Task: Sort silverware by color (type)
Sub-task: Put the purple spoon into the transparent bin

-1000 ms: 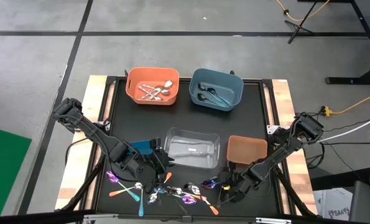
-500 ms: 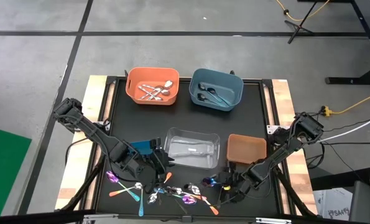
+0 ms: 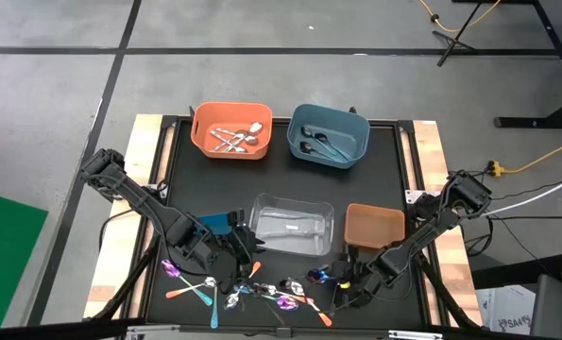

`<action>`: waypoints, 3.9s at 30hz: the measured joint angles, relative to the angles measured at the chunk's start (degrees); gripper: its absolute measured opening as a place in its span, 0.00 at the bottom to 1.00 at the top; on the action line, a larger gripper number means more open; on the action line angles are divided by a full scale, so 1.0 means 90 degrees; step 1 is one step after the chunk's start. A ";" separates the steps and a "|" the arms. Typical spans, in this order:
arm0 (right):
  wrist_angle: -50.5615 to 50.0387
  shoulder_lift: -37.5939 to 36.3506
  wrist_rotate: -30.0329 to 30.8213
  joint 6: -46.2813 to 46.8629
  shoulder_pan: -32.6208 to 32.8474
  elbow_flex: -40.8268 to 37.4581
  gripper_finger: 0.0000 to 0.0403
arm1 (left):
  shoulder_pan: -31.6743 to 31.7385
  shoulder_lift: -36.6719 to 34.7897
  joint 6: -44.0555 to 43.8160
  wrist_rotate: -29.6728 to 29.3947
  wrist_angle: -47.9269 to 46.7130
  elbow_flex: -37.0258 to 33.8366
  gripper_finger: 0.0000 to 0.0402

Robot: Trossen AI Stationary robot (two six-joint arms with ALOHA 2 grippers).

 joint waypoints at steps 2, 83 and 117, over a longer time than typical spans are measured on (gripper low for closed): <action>0.0009 -0.0069 -0.0003 -0.0002 0.0000 -0.0007 0.01 | 0.0000 0.0000 0.0000 0.0000 0.0000 0.0000 0.19; -0.2473 -0.0484 -0.0508 -0.3688 -0.2395 0.2467 0.00 | -0.0002 0.0000 -0.0012 -0.0007 0.0000 0.0000 0.19; -0.1996 -0.0204 -0.1562 -0.6173 -0.4010 0.3536 0.00 | 0.0000 0.0002 -0.0026 0.0075 -0.0002 0.0000 0.19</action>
